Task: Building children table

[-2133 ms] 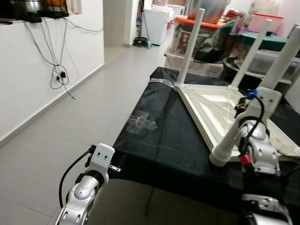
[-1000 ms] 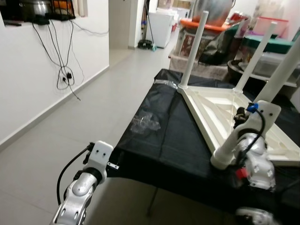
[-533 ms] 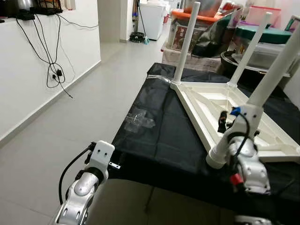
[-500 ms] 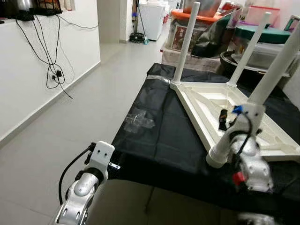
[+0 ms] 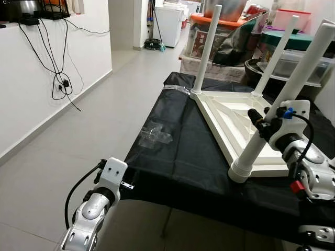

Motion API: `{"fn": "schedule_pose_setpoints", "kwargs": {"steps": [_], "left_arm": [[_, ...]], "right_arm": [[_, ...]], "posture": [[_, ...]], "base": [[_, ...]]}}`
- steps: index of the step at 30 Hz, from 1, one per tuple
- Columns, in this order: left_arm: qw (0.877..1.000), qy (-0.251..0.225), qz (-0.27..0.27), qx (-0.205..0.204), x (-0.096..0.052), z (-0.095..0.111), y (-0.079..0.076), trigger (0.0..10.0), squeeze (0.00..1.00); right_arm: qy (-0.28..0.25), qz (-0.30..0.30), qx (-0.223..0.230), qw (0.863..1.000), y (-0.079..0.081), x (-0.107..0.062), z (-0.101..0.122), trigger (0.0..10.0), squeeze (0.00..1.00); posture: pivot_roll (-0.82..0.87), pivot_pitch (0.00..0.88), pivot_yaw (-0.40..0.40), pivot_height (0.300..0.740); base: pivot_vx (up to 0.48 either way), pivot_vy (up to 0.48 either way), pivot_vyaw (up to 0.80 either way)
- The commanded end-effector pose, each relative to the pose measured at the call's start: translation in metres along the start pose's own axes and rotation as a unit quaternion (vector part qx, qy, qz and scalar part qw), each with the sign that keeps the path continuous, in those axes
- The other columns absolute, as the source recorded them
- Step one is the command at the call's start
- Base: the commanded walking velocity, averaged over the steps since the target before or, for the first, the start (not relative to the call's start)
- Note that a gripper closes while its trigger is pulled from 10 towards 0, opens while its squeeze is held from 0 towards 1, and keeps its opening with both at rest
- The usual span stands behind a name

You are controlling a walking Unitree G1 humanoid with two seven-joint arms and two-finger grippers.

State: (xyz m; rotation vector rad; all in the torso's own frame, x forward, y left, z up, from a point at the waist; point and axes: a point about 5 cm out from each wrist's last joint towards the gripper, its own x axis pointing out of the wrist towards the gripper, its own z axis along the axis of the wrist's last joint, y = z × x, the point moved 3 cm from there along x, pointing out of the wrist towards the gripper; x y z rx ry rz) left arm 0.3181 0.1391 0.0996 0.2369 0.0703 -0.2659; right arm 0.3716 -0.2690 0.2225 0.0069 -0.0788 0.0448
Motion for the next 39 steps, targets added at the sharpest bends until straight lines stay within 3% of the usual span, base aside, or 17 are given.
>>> {"fn": "schedule_pose_setpoints", "kwargs": {"steps": [1, 7, 9, 12, 14, 16, 18, 19, 21, 22, 23, 24, 28, 29, 32, 33, 39], "left_arm": [[1.0, 0.013, -0.006, 0.004, 0.0, -0.006, -0.003, 10.0, 0.0], [1.0, 0.014, -0.006, 0.005, 0.001, -0.006, -0.001, 10.0, 0.0], [1.0, 0.014, -0.008, 0.005, 0.001, -0.006, -0.002, 10.0, 0.0], [1.0, 0.013, -0.009, 0.004, 0.001, -0.005, -0.003, 10.0, 0.0], [1.0, 0.013, -0.009, 0.004, 0.002, -0.005, -0.004, 10.0, 0.0], [1.0, 0.008, -0.006, 0.003, 0.002, -0.001, -0.004, 10.0, 0.0], [1.0, 0.008, -0.006, 0.003, 0.002, -0.001, -0.004, 10.0, 0.0], [1.0, 0.008, -0.005, 0.003, 0.002, -0.002, -0.003, 10.0, 0.0], [1.0, 0.008, -0.004, 0.004, 0.002, -0.002, -0.002, 10.0, 0.0], [1.0, 0.01, -0.003, 0.005, 0.002, -0.003, -0.001, 10.0, 0.0], [1.0, 0.01, -0.003, 0.005, 0.002, -0.003, -0.001, 10.0, 0.0], [1.0, 0.011, -0.001, 0.006, 0.002, -0.004, 0.0, 10.0, 0.0], [1.0, 0.011, 0.0, 0.006, 0.002, -0.004, 0.0, 10.0, 0.0], [1.0, 0.011, 0.0, 0.006, 0.002, -0.004, 0.0, 10.0, 0.0], [1.0, 0.011, -0.001, 0.006, 0.003, -0.004, 0.0, 10.0, 0.0], [1.0, 0.011, -0.001, 0.006, 0.003, -0.005, 0.0, 10.0, 0.0], [1.0, 0.008, -0.005, 0.009, 0.005, -0.002, -0.001, 10.0, 0.0]], "right_arm": [[0.066, -0.012, 0.002, 0.998, 0.001, -0.002, -0.031, 0.0, 0.0], [0.1, -0.138, 0.031, 0.985, -0.01, -0.008, -0.052, 0.0, 0.0], [0.108, -0.215, 0.061, 0.969, 0.004, -0.018, -0.069, 0.0, 0.0], [0.114, -0.253, 0.083, 0.957, 0.023, -0.027, -0.078, 0.0, 0.0], [0.116, -0.263, 0.091, 0.954, 0.03, -0.029, -0.08, 0.0, 0.0], [0.126, -0.229, 0.088, 0.961, 0.066, -0.025, -0.08, 0.0, 0.0], [0.126, -0.229, 0.088, 0.961, 0.066, -0.025, -0.08, 0.0, 0.0], [0.135, -0.213, 0.083, 0.964, 0.069, -0.022, -0.08, 7.1, 0.0], [0.141, -0.207, 0.08, 0.965, 0.069, -0.019, -0.08, 7.1, 0.0], [0.135, -0.194, 0.071, 0.969, 0.067, -0.015, -0.076, 10.0, 0.0], [0.135, -0.194, 0.071, 0.969, 0.067, -0.015, -0.076, 10.0, 0.0], [0.113, -0.194, 0.067, 0.972, 0.055, -0.012, -0.066, 10.0, 1.0], [0.084, -0.204, 0.047, 0.974, 0.026, -0.01, -0.049, 10.0, 1.0], [0.066, -0.188, 0.041, 0.979, 0.011, -0.008, -0.038, 10.0, 0.0], [0.038, -0.11, 0.041, 0.992, 0.005, -0.003, -0.023, 10.0, 0.0], [0.028, -0.033, 0.03, 0.999, 0.008, -0.003, -0.019, 10.0, 0.0], [0.06, 0.059, 0.009, 0.996, 0.015, -0.005, -0.032, 9.7, 0.0]], "posture": [[0.11, 0.0, -0.133, 0.74], [0.11, 0.0, -0.129, 0.74], [0.1, 0.0, -0.129, 0.74], [0.11, 0.0, -0.132, 0.74], [0.11, 0.0, -0.133, 0.74], [0.12, 0.0, -0.139, 0.74], [0.12, 0.0, -0.139, 0.74], [0.12, 0.0, -0.14, 0.74], [0.12, 0.0, -0.14, 0.74], [0.12, 0.0, -0.142, 0.74], [0.12, 0.0, -0.142, 0.74], [0.12, 0.0, -0.143, 0.74], [0.12, 0.0, -0.142, 0.74], [0.12, 0.0, -0.142, 0.74], [0.11, 0.0, -0.136, 0.74], [0.1, 0.0, -0.134, 0.74], [0.11, 0.0, -0.131, 0.74]], "base": [[0.0, 0.0, 0.0], [0.0, 0.0, 0.0], [0.0, 0.0, 0.0], [0.0, 0.0, 0.0], [0.0, 0.0, 0.0], [0.0, 0.0, 0.0], [0.0, 0.0, 0.0], [0.0, 0.0, 0.0], [0.0, 0.0, 0.0], [0.0, 0.0, 0.0], [0.0, 0.0, 0.0], [0.0, 0.0, 0.0], [0.0, 0.0, 0.0], [0.0, 0.0, 0.0], [0.0, 0.0, 0.0], [0.0, 0.0, 0.0], [0.0, 0.0, 0.0]]}}
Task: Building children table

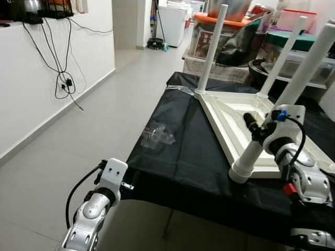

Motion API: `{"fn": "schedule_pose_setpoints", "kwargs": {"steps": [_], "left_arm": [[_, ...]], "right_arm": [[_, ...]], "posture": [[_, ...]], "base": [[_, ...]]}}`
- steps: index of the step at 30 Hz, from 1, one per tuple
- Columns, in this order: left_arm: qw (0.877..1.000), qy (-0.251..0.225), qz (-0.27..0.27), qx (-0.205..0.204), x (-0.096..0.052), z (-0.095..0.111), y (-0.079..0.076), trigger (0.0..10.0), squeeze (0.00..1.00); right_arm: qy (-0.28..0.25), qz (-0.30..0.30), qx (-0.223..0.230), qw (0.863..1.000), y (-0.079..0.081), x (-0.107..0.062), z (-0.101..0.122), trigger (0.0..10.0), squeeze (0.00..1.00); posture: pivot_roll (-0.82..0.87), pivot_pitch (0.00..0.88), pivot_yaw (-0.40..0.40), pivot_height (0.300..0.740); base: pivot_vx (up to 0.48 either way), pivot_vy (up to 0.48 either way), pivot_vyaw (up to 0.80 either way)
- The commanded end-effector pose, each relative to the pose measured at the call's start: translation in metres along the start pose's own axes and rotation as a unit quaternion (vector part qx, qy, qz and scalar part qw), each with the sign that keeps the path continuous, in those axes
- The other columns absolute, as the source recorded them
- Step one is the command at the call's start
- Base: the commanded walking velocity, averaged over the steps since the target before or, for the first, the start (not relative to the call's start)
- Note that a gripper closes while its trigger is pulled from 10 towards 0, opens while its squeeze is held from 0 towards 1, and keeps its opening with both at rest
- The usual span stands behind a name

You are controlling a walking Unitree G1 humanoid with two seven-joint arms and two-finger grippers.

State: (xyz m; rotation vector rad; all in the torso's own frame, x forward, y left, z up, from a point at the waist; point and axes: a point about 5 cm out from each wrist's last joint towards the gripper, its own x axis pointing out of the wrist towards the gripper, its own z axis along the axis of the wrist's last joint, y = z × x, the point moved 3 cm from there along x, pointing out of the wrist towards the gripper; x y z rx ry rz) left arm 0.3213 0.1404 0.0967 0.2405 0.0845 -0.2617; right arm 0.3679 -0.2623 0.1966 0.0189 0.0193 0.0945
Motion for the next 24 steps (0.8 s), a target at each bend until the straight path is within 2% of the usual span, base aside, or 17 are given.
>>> {"fn": "schedule_pose_setpoints", "kwargs": {"steps": [1, 2, 3, 4, 9, 10, 11, 12, 13, 14, 16, 17, 18, 20, 21, 23, 24], "left_arm": [[1.0, 0.0, -0.007, 0.008, 0.002, 0.001, -0.002, 10.0, 0.0], [1.0, -0.001, -0.007, 0.009, 0.003, 0.001, -0.002, 10.0, 0.0], [1.0, -0.001, -0.007, 0.009, 0.003, 0.001, -0.002, 10.0, 0.0], [1.0, -0.001, -0.007, 0.009, 0.003, 0.002, -0.001, 10.0, 0.0], [1.0, -0.001, -0.007, 0.011, 0.001, 0.001, 0.0, 10.0, 0.0], [1.0, 0.0, -0.008, 0.013, 0.001, 0.001, 0.001, 10.0, 0.0], [1.0, 0.0, -0.008, 0.013, 0.001, 0.001, 0.001, 10.0, 0.0], [1.0, 0.0, -0.008, 0.013, 0.0, 0.0, 0.001, 10.0, 0.0], [1.0, 0.0, -0.008, 0.013, 0.0, 0.0, 0.001, 10.0, 0.0], [1.0, 0.0, -0.009, 0.014, 0.0, 0.0, 0.001, 10.0, 0.0], [1.0, 0.0, -0.009, 0.014, 0.0, 0.0, 0.001, 10.0, 0.0], [1.0, 0.0, -0.01, 0.014, 0.0, 0.001, 0.0, 10.0, 0.0], [1.0, -0.001, -0.012, 0.014, 0.0, 0.002, -0.001, 10.0, 0.0], [1.0, -0.001, -0.012, 0.014, 0.0, 0.002, -0.001, 10.0, 0.0], [1.0, -0.001, -0.013, 0.014, 0.001, 0.002, -0.001, 10.0, 0.0], [1.0, -0.002, -0.014, 0.015, 0.002, 0.003, -0.002, 10.0, 0.0], [1.0, -0.002, -0.014, 0.014, 0.002, 0.003, -0.002, 10.0, 0.0]], "right_arm": [[0.012, 0.034, -0.001, 0.999, 0.008, 0.001, -0.006, 9.7, 0.0], [0.014, 0.033, -0.006, 0.999, 0.009, 0.003, -0.008, 4.0, 0.0], [0.014, 0.033, -0.006, 0.999, 0.009, 0.003, -0.008, 4.0, 0.0], [0.028, 0.027, -0.013, 0.999, 0.01, 0.006, -0.014, 0.0, 0.0], [0.045, -0.054, 0.025, 0.997, -0.002, 0.009, -0.026, 0.0, 0.0], [0.053, -0.132, 0.043, 0.989, -0.012, 0.007, -0.035, 0.0, 0.0], [0.053, -0.132, 0.043, 0.989, -0.012, 0.007, -0.035, 0.0, 0.0], [0.054, -0.216, 0.065, 0.973, -0.017, 0.001, -0.043, 0.0, 0.0], [0.054, -0.216, 0.065, 0.973, -0.017, 0.001, -0.043, 0.0, 0.0], [0.054, -0.265, 0.077, 0.96, -0.02, -0.005, -0.048, 0.0, 0.0], [0.054, -0.265, 0.077, 0.96, -0.02, -0.005, -0.048, 0.0, 0.0], [0.054, -0.298, 0.084, 0.949, -0.01, -0.011, -0.053, 0.0, 0.0], [0.056, -0.308, 0.087, 0.946, 0.011, -0.015, -0.056, 0.0, 0.0], [0.056, -0.308, 0.087, 0.946, 0.011, -0.015, -0.056, 0.0, 0.0], [0.055, -0.297, 0.081, 0.95, 0.032, -0.017, -0.053, 0.0, 0.0], [0.074, -0.269, 0.067, 0.958, 0.049, -0.014, -0.05, 0.0, 0.0], [0.077, -0.264, 0.059, 0.96, 0.048, -0.011, -0.048, 10.0, 0.0]], "posture": [[0.11, 0.0, -0.131, 0.74], [0.11, 0.0, -0.129, 0.74], [0.11, 0.0, -0.129, 0.74], [0.12, 0.0, -0.128, 0.74], [0.12, 0.0, -0.128, 0.74], [0.12, 0.0, -0.123, 0.74], [0.12, 0.0, -0.123, 0.74], [0.12, 0.0, -0.122, 0.74], [0.12, 0.0, -0.122, 0.74], [0.12, 0.0, -0.118, 0.74], [0.12, 0.0, -0.118, 0.74], [0.12, 0.0, -0.118, 0.74], [0.12, 0.0, -0.115, 0.74], [0.12, 0.0, -0.115, 0.74], [0.12, 0.0, -0.117, 0.74], [0.12, 0.0, -0.121, 0.74], [0.11, 0.0, -0.12, 0.74]], "base": [[0.0, 0.0, 0.0], [0.0, 0.0, 0.0], [0.0, 0.0, 0.0], [0.0, 0.0, 0.0], [0.0, 0.0, 0.0], [0.0, 0.0, 0.0], [0.0, 0.0, 0.0], [0.0, 0.0, 0.0], [0.0, 0.0, 0.0], [0.0, 0.0, 0.0], [0.0, 0.0, 0.0], [0.0, 0.0, 0.0], [0.0, 0.0, 0.0], [0.0, 0.0, 0.0], [0.0, 0.0, 0.0], [0.0, 0.0, 0.0], [0.0, 0.0, 0.0]]}}
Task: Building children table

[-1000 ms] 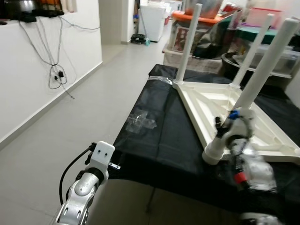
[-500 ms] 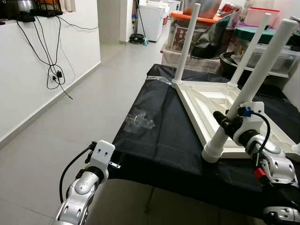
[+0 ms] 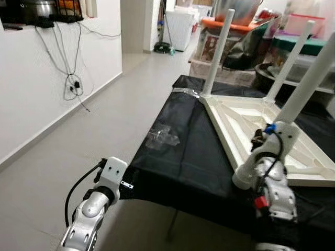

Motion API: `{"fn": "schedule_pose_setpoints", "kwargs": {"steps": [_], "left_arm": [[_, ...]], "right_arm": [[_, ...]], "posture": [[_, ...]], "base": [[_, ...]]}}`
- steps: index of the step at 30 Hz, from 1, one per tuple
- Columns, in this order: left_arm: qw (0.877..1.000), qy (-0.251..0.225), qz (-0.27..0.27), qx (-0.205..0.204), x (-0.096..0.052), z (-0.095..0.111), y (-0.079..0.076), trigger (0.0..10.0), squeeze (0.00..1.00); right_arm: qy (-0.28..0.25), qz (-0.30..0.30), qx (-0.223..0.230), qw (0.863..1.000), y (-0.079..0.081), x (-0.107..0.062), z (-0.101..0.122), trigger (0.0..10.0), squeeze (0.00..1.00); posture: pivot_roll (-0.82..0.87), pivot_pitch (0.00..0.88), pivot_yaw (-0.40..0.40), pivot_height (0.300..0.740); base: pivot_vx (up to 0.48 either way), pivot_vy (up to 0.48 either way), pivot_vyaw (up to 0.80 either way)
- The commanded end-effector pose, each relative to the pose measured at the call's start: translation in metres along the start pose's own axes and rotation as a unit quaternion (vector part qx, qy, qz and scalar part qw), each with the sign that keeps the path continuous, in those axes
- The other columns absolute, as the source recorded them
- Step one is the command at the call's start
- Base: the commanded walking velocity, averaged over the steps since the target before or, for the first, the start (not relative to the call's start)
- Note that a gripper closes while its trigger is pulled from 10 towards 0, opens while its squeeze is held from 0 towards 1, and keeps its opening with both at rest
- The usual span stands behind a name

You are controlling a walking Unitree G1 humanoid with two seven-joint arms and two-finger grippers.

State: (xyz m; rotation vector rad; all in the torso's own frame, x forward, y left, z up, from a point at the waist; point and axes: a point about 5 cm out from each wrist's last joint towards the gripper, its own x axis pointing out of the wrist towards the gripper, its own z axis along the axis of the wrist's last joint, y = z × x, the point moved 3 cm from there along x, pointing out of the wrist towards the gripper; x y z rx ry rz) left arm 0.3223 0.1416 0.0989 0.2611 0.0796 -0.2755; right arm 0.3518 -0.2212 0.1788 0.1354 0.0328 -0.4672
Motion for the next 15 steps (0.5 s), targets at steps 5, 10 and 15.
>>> {"fn": "schedule_pose_setpoints", "kwargs": {"steps": [5, 10, 15], "left_arm": [[1.0, 0.001, -0.007, 0.003, 0.002, 0.001, -0.004, 10.0, 0.0], [1.0, 0.002, -0.005, 0.002, 0.001, -0.001, -0.002, 10.0, 0.0], [1.0, 0.003, -0.005, 0.002, 0.001, -0.001, -0.002, 10.0, 0.0]], "right_arm": [[0.023, 0.023, -0.015, 0.999, -0.01, 0.012, -0.007, 10.0, 1.0], [0.007, 0.037, -0.042, 0.998, -0.029, 0.027, 0.008, 10.0, 0.0], [0.006, 0.041, -0.044, 0.998, -0.032, 0.025, 0.013, 10.0, 0.0]], "posture": [[0.11, 0.0, -0.123, 0.74], [0.11, 0.0, -0.126, 0.74], [0.11, 0.0, -0.126, 0.74]], "base": [[0.0, 0.0, 0.0], [0.0, 0.0, 0.0], [0.0, 0.0, 0.0]]}}
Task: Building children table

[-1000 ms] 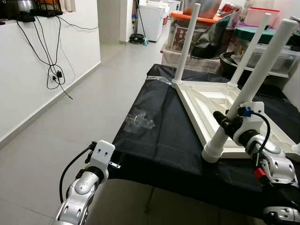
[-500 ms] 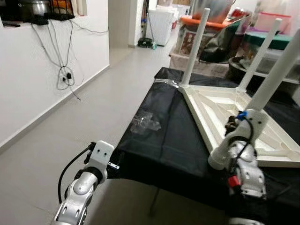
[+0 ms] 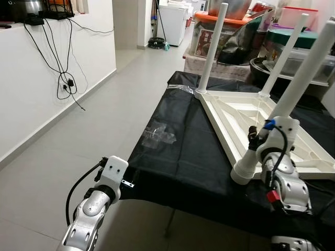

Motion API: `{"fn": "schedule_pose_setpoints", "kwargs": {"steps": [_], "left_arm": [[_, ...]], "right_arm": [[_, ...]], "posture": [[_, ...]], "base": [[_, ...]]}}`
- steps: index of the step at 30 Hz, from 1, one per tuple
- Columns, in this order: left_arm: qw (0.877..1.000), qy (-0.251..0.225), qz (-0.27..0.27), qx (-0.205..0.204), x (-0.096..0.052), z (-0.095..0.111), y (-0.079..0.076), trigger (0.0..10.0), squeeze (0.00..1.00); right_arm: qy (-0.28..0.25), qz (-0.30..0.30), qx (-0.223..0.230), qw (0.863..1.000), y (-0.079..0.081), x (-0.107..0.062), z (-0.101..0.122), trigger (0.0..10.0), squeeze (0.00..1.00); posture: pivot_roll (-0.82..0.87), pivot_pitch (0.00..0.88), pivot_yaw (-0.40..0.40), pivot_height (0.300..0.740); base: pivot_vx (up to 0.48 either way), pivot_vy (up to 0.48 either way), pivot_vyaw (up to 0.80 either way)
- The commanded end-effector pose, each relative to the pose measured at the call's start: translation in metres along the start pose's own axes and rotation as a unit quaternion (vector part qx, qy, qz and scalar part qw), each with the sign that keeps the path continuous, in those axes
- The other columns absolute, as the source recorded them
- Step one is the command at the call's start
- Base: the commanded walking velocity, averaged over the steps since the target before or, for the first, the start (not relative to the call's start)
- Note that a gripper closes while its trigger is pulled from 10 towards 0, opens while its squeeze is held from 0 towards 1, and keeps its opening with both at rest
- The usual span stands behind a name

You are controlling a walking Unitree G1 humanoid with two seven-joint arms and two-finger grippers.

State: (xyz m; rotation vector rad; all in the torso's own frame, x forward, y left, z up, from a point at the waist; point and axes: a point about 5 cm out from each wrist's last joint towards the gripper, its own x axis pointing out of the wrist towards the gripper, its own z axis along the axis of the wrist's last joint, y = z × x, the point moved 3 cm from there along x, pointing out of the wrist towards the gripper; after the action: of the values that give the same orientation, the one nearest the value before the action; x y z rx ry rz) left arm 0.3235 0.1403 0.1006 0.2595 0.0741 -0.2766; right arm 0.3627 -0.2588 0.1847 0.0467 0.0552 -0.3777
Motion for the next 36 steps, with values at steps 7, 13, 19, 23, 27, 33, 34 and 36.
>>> {"fn": "schedule_pose_setpoints", "kwargs": {"steps": [7, 13, 19, 23, 27, 33, 34, 36], "left_arm": [[1.0, 0.006, -0.008, 0.003, 0.001, -0.003, -0.003, 10.0, 0.0], [1.0, 0.007, -0.01, 0.004, 0.0, -0.004, -0.004, 10.0, 0.0], [1.0, 0.009, -0.01, 0.005, -0.001, -0.004, -0.002, 10.0, 0.0], [1.0, 0.009, -0.011, 0.005, -0.001, -0.004, -0.003, 10.0, 0.0], [1.0, 0.009, -0.012, 0.005, -0.001, -0.004, -0.003, 10.0, 0.0], [1.0, 0.011, -0.012, 0.002, 0.0, -0.005, -0.006, 10.0, 0.0], [1.0, 0.011, -0.012, 0.002, 0.0, -0.005, -0.006, 10.0, 0.0], [1.0, 0.012, -0.011, 0.001, -0.001, -0.006, -0.006, 10.0, 0.0]], "right_arm": [[0.054, 0.202, -0.013, 0.978, -0.008, 0.012, -0.026, 0.0, 0.0], [0.079, 0.005, 0.027, 0.997, -0.03, 0.015, -0.04, 0.0, 0.0], [0.082, -0.126, 0.078, 0.986, -0.004, -0.031, -0.049, 0.0, 0.0], [0.07, -0.118, 0.078, 0.987, 0.006, -0.036, -0.041, 0.0, 0.0], [0.065, -0.083, 0.064, 0.992, 0.015, -0.032, -0.032, 0.0, 0.0], [0.022, -0.018, 0.05, 0.998, 0.014, -0.014, -0.012, 10.0, 1.0], [0.022, -0.018, 0.05, 0.998, 0.014, -0.014, -0.012, 10.0, 1.0], [0.016, 0.02, 0.043, 0.999, 0.006, -0.006, -0.004, 10.0, 0.55]], "posture": [[0.11, 0.0, -0.129, 0.74], [0.12, 0.0, -0.124, 0.74], [0.12, 0.0, -0.119, 0.74], [0.11, 0.0, -0.118, 0.74], [0.11, 0.0, -0.118, 0.74], [0.11, 0.0, -0.128, 0.74], [0.11, 0.0, -0.128, 0.74], [0.11, 0.0, -0.13, 0.74]], "base": [[0.0, 0.0, 0.0], [0.0, 0.0, 0.0], [0.0, 0.0, 0.0], [0.0, 0.0, 0.0], [0.0, 0.0, 0.0], [0.0, 0.0, 0.0], [0.0, 0.0, 0.0], [0.0, 0.0, 0.0]]}}
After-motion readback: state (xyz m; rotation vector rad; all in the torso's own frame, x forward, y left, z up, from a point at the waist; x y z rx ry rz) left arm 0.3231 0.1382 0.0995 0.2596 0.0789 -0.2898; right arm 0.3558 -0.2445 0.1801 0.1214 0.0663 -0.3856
